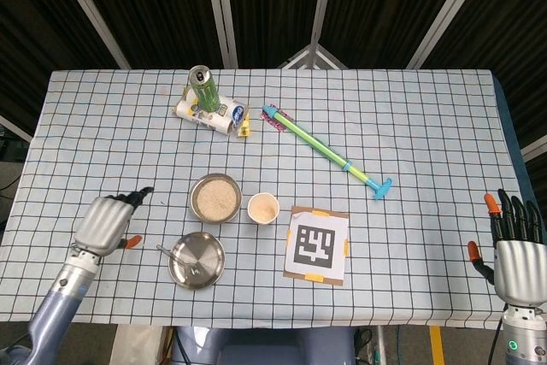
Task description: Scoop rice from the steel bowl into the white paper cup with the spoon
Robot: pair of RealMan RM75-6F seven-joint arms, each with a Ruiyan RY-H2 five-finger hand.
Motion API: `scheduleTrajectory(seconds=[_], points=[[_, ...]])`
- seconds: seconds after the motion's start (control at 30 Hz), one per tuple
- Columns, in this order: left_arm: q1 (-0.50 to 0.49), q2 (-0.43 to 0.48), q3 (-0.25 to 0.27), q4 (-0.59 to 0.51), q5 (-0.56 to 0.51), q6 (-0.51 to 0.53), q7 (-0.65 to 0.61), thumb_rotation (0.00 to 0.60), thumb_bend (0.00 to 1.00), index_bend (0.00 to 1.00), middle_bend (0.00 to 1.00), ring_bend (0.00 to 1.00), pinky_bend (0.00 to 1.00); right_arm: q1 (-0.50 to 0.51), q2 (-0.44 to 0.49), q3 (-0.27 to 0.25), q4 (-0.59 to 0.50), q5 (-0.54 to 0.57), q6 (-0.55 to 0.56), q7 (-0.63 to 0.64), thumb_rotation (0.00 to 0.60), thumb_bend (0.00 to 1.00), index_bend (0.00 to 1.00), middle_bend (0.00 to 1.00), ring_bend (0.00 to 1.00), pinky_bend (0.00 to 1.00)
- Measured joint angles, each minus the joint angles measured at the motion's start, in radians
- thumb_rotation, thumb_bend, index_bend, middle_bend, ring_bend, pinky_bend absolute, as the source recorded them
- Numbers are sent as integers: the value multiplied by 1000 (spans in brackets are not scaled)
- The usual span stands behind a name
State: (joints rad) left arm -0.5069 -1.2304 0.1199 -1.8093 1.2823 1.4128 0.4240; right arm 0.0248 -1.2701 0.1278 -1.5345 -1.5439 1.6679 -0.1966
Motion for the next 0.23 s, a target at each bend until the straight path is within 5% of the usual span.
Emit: scheduleTrajectory(seconds=[0.23], points=[[172, 39, 53, 151, 155, 195, -116, 600, 29, 0, 0, 0, 0, 3, 4, 0, 1, 4, -9, 1, 600, 383, 0, 0, 0, 0]])
